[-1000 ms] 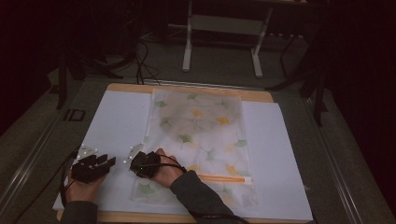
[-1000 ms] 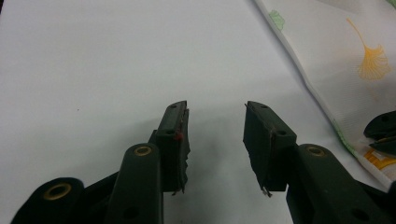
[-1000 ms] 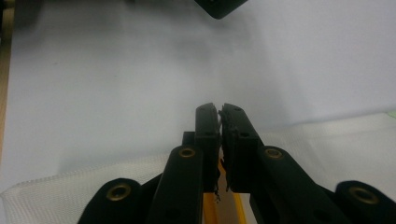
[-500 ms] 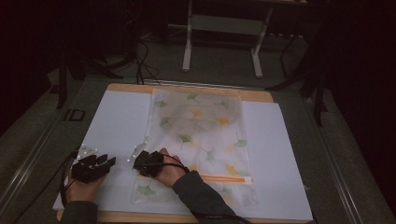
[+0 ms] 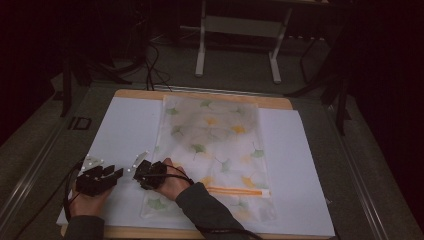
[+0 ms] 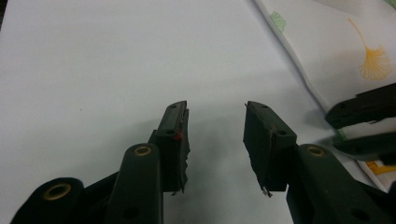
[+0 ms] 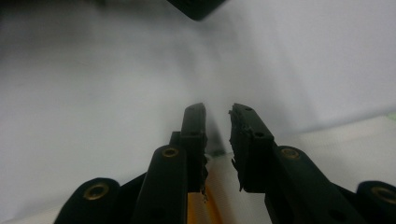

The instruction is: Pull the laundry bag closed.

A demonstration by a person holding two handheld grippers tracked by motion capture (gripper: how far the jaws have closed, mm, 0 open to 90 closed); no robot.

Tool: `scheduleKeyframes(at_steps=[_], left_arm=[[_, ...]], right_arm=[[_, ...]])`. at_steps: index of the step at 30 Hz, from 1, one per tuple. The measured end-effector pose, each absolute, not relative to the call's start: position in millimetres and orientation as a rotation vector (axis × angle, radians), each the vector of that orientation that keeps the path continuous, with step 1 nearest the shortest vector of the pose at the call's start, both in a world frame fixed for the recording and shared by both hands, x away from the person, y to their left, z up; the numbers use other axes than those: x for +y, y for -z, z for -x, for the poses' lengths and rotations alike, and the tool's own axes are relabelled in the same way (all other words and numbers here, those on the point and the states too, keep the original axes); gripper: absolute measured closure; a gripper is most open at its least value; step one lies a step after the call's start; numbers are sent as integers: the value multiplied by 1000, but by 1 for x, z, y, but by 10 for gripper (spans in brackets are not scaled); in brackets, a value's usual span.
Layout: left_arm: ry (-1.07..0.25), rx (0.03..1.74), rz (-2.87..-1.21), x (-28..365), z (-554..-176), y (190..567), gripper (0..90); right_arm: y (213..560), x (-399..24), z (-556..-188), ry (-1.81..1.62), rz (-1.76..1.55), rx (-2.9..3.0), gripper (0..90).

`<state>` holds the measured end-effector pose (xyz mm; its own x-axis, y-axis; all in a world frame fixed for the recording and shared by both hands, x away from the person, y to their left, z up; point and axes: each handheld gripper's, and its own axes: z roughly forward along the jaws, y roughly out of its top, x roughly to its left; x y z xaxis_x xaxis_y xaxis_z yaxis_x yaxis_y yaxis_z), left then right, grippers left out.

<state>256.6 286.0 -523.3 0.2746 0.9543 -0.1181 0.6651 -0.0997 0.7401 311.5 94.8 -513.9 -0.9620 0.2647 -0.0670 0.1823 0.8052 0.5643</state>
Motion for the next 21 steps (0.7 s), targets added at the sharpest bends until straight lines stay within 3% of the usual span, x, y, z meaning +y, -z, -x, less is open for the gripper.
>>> scheduleKeyframes(at_steps=[21], left_arm=[[-523, 1466, -1839, 286, -257, 523, 603]], right_arm=[[508, 84, -314, -846, -337, 2831, 748]])
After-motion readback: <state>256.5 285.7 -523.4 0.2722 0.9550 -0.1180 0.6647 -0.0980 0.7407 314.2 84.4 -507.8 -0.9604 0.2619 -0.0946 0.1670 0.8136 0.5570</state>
